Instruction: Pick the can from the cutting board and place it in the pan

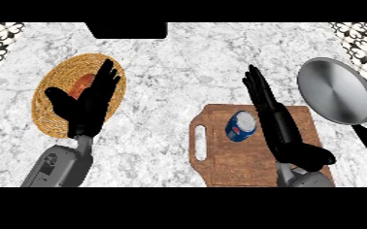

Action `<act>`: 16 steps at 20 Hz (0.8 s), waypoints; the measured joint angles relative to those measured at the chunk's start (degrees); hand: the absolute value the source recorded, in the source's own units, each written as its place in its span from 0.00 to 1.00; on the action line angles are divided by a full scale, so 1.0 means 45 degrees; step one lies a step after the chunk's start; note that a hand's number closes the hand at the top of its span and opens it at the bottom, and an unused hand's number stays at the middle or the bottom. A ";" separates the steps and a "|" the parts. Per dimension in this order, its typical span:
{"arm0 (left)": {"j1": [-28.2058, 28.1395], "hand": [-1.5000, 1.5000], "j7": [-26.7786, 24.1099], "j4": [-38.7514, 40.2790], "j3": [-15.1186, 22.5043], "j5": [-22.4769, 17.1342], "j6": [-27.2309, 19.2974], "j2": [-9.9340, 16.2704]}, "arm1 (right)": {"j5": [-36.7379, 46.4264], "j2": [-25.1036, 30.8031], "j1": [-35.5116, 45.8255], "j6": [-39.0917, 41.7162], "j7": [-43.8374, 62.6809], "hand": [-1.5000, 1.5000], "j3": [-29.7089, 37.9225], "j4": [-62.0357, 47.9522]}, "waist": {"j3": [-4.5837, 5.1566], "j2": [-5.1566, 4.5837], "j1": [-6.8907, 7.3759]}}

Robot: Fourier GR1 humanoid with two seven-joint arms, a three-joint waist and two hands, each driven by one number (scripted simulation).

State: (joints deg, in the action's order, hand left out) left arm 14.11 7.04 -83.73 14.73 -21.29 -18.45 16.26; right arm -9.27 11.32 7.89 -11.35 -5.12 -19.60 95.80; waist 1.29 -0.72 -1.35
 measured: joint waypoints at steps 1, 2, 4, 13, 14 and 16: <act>0.0003 0.50 0.0049 -0.0077 0.0047 0.0063 -0.0057 -0.0059 | -0.0203 0.0079 0.0199 0.0327 0.0122 1.00 0.0040 0.0027 | -0.0066 0.0033 0.0075; 0.0029 0.50 0.0036 -0.0119 -0.0050 0.0061 0.0001 0.0059 | -0.0607 0.0246 0.0554 0.0935 0.0201 1.00 0.0122 0.0000 | -0.0119 0.0045 0.0211; 0.0036 0.50 -0.0026 -0.0193 -0.0116 0.0178 0.0013 0.0241 | -0.1489 0.0476 0.1300 0.2328 0.0267 1.00 0.0061 0.0053 | -0.0202 0.0051 0.0543; 0.0001 0.50 0.0006 -0.0394 -0.0806 0.0204 0.0287 0.1154 | -0.2022 0.4432 0.3213 0.8562 -0.3016 0.00 0.1601 -0.1909 | -0.0326 -0.0010 0.0832; -0.0058 0.50 0.0026 -0.0472 -0.0849 0.0200 0.0307 0.1216 | -0.1788 0.4931 0.3273 0.9111 -0.3614 0.00 0.1847 -0.2405 | -0.0331 -0.0011 0.0828; -0.0119 0.50 0.0003 -0.0479 -0.0942 0.0135 0.0418 0.1264 | -0.1149 0.5761 0.3586 0.9912 -0.4849 0.00 0.2308 -0.3395 | -0.0336 -0.0027 0.0827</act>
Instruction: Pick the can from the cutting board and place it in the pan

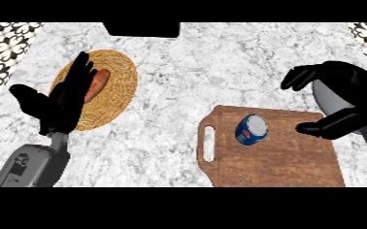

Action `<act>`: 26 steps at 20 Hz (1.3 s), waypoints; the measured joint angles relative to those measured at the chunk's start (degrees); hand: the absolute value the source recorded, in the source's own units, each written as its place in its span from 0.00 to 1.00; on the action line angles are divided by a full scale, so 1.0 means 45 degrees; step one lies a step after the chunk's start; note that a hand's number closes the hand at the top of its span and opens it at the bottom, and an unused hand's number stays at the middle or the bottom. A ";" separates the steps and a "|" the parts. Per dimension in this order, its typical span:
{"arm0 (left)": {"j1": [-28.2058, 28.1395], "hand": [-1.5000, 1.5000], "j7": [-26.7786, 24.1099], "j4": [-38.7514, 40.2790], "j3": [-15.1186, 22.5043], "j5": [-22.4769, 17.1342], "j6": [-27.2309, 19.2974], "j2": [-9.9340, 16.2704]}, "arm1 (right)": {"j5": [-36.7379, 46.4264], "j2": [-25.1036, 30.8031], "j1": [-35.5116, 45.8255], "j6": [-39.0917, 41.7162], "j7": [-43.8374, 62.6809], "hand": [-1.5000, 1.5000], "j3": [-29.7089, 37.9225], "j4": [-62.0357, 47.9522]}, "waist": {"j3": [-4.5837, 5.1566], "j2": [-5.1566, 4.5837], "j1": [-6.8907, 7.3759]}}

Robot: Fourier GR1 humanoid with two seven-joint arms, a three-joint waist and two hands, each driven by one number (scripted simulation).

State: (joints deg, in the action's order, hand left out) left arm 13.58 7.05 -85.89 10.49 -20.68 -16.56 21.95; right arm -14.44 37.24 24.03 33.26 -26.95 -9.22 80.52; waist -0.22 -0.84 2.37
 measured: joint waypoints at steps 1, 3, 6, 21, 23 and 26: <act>-0.0019 0.50 -0.0012 0.0028 0.0030 0.0039 0.0004 -0.0029 | 0.0396 0.0331 0.0203 0.0159 -0.0494 0.00 0.0120 -0.0446 | 0.0000 -0.0009 0.0009; -0.0090 0.50 0.0009 -0.0083 0.0025 -0.0001 0.0076 -0.0044 | 0.1198 0.0946 0.0704 0.0206 -0.1219 0.00 0.0188 -0.1023 | -0.0001 -0.0011 0.0080; -0.0130 0.50 -0.0035 -0.0049 0.0019 0.0068 0.0141 -0.0064 | 0.2293 0.1317 0.1656 -0.0103 -0.2038 0.00 -0.0089 -0.1775 | 0.0007 -0.0013 0.0140; -0.0368 0.50 0.0249 -0.0265 -0.0460 0.0172 0.0334 0.0049 | 0.7568 0.1486 0.4877 -0.1119 -0.2220 0.00 -0.4255 -0.1298 | 0.0055 0.0140 -0.0142; -0.0299 0.50 0.0499 -0.0394 -0.0519 0.0153 0.0309 0.0117 | 0.8425 0.1493 0.4997 -0.1038 -0.2055 0.00 -0.5147 -0.1197 | 0.0058 0.0146 -0.0141; -0.0292 0.50 0.0632 -0.0439 -0.0644 0.0134 0.0362 0.0161 | 0.9404 0.1694 0.5139 -0.0856 -0.2006 0.00 -0.6132 -0.1011 | 0.0057 0.0157 -0.0231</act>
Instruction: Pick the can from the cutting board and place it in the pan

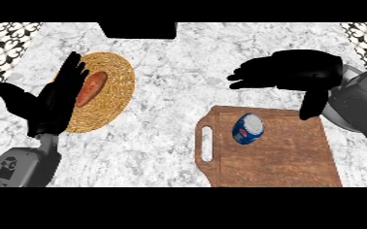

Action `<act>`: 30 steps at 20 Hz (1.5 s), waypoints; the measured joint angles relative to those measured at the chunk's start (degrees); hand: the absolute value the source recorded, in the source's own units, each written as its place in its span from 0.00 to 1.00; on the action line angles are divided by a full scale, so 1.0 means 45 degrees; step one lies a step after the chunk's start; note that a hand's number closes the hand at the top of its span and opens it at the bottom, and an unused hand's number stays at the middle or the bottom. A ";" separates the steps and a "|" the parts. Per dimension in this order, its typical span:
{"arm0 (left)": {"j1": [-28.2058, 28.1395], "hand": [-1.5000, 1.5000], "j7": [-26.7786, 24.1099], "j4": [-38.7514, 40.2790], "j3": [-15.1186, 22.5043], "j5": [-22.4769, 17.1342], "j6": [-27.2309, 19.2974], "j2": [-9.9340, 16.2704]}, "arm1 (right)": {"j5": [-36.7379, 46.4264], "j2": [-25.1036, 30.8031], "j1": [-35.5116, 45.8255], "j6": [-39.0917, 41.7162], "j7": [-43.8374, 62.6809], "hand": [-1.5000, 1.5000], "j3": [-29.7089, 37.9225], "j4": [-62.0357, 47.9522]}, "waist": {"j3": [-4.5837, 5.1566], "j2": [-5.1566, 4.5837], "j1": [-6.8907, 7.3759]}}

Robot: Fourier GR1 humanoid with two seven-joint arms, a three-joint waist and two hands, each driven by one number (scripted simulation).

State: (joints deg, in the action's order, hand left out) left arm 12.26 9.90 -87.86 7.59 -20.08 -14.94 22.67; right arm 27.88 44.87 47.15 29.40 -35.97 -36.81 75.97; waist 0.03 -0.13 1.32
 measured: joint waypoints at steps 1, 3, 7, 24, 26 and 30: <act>-0.0065 0.50 -0.0010 -0.0015 -0.0038 0.0018 0.0008 -0.0018 | 0.0244 -0.0003 -0.0083 0.0035 0.0132 0.00 -0.0231 0.0249 | -0.0001 0.0012 -0.0056; -0.0283 0.50 -0.0171 -0.0005 -0.0071 0.0089 0.0063 -0.0133 | 0.0620 0.0293 -0.0114 0.0025 -0.0108 0.00 -0.0383 0.0389 | -0.0002 0.0018 -0.0116; -0.0201 0.50 -0.0065 -0.0020 -0.0240 0.0230 0.0019 -0.0282 | 0.1490 0.0702 -0.0547 -0.0279 -0.0168 0.00 -0.0627 0.1374 | -0.0004 0.0040 -0.0241; -0.0557 0.50 0.0138 -0.0315 -0.0885 0.1035 0.0598 -0.0880 | 0.4800 -0.0556 -0.2949 0.0274 0.1122 0.00 0.0587 0.4396 | -0.0004 0.0044 -0.0283; -0.0690 0.50 0.0372 -0.0686 -0.0889 0.1124 0.0589 -0.0959 | 0.5291 -0.0840 -0.3019 0.0384 0.1235 0.00 0.0628 0.4299 | -0.0005 0.0042 -0.0259; -0.0708 0.50 0.0242 -0.0529 -0.0977 0.1413 0.0670 -0.1236 | 0.6164 -0.1658 -0.3147 0.0731 0.1629 0.00 0.0718 0.4141 | -0.0005 0.0035 -0.0254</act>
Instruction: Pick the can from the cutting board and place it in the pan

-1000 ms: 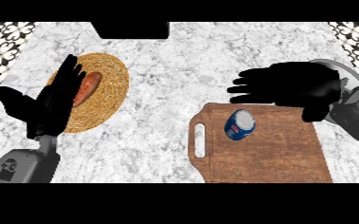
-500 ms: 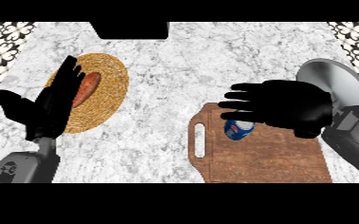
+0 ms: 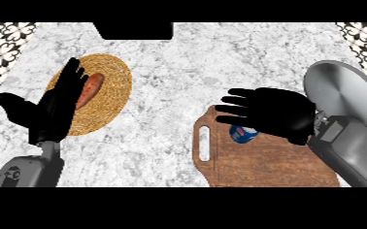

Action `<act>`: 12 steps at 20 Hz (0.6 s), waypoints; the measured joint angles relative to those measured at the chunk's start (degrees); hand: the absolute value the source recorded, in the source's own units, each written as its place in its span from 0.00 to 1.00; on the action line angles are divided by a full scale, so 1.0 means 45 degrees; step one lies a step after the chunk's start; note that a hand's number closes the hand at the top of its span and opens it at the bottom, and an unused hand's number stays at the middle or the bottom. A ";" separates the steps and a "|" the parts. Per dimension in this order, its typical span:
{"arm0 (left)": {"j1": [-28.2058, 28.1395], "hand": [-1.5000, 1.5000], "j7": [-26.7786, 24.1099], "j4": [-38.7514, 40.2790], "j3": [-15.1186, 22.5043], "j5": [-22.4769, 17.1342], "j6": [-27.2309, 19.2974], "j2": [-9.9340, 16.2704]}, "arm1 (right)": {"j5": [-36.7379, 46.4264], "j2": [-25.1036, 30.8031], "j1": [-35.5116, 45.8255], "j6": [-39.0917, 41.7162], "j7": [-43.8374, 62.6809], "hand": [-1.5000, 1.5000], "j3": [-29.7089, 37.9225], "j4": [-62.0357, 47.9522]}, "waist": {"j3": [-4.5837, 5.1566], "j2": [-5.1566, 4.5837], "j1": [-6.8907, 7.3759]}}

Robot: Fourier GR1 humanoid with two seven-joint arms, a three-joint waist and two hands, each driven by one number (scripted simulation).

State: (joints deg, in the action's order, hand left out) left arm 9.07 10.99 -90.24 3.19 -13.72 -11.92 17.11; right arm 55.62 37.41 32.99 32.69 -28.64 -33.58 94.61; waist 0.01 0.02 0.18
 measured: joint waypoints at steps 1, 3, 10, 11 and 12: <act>0.0009 0.50 0.0044 -0.0013 -0.0052 -0.0001 0.0078 -0.0020 | 0.0249 -0.0293 -0.0019 0.0033 0.0125 0.00 -0.0041 -0.0130 | 0.0001 0.0001 0.0005; 0.0167 0.50 -0.0096 0.0264 -0.0053 0.0181 0.0081 -0.0228 | 0.0636 -0.0597 -0.0170 -0.0126 -0.0020 0.00 -0.0056 -0.0464 | 0.0001 -0.0007 -0.0001; 0.0036 0.50 0.0294 -0.0196 -0.0205 0.0445 0.0241 -0.0421 | 0.1877 -0.1579 -0.0245 -0.0274 -0.0273 0.00 -0.0175 -0.1482 | 0.0000 -0.0003 0.0022; 0.0045 0.50 0.0426 -0.0331 -0.0317 0.0365 0.0366 -0.0334 | 0.2084 -0.1777 -0.0120 -0.0360 -0.0331 0.00 -0.0195 -0.1857 | -0.0001 -0.0007 0.0039; 0.0056 0.50 0.0638 -0.0486 -0.0432 0.0335 0.0402 -0.0282 | 0.2219 -0.1874 -0.0092 -0.0399 -0.0445 0.00 -0.0110 -0.2006 | -0.0002 -0.0008 0.0040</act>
State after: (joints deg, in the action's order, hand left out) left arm 9.32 13.86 -92.43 1.25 -12.22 -10.11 15.84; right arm 65.60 28.97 32.58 30.90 -30.64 -34.07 85.58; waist 0.00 -0.01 0.36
